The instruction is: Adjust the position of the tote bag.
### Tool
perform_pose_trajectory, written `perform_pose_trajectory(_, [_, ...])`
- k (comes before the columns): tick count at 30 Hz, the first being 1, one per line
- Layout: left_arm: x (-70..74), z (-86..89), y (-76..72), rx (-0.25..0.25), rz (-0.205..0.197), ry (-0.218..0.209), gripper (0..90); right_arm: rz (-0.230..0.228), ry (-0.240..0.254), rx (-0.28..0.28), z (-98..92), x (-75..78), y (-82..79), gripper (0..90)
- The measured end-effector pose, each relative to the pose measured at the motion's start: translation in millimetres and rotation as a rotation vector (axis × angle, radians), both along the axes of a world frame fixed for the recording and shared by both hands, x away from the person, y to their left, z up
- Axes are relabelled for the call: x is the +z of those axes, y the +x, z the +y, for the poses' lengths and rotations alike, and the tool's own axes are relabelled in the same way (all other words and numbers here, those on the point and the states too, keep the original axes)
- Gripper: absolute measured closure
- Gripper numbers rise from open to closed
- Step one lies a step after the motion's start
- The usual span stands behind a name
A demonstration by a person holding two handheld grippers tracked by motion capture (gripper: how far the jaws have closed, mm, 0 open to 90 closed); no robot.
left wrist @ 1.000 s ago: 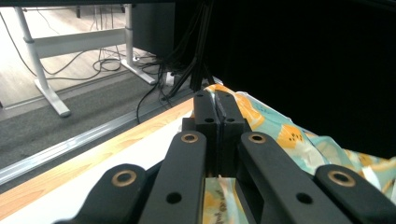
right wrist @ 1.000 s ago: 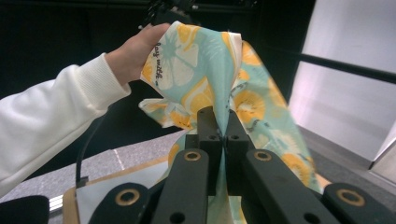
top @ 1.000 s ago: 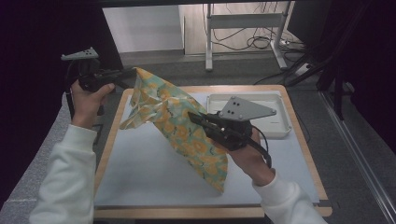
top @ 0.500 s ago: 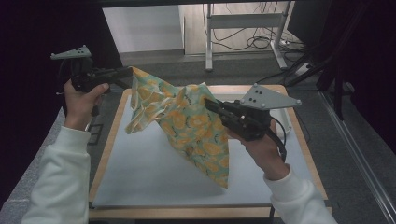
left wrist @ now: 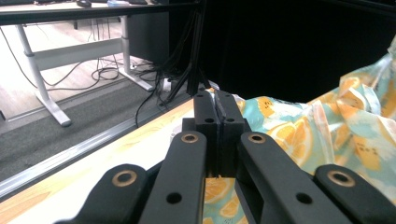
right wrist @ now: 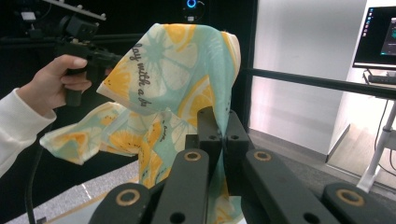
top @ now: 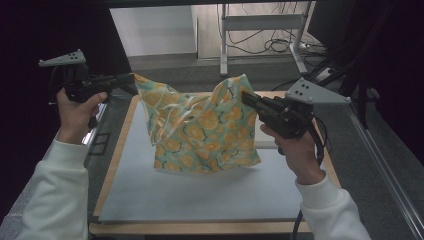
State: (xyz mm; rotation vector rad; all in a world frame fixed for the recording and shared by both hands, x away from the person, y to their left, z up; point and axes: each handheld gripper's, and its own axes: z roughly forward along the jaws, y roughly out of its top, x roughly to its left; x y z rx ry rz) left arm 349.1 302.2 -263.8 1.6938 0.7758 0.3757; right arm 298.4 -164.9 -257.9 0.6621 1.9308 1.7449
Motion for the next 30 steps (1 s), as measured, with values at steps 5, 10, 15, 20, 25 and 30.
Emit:
perform_pose_trajectory(5, [3.0,1.9,-7.0,-0.004,-0.017,-0.001,90.0,-0.012,0.007,-0.005,-3.5,2.8,-0.8,88.9])
perform_pose_trajectory(10, [9.9,5.2,-18.0,-0.01,-0.038,-0.005,90.0,-0.016,0.018,-0.02,-8.3,8.7,1.7,88.9])
perform_pose_trajectory(15, [12.3,6.2,-24.8,-0.012,-0.047,-0.003,90.0,-0.017,0.026,-0.026,-11.6,9.7,3.5,88.9])
perform_pose_trajectory(20, [9.0,6.7,-32.0,-0.02,-0.05,-0.004,90.0,-0.009,0.028,-0.033,-13.9,7.1,6.3,88.9])
perform_pose_trajectory(25, [2.4,6.9,-34.9,-0.025,-0.043,0.004,90.0,0.01,0.021,-0.04,-15.0,1.7,11.1,88.9])
perform_pose_trajectory(30, [-2.3,9.5,-36.2,-0.03,-0.041,-0.011,90.0,0.028,0.023,-0.041,-16.8,-5.5,15.1,88.9])
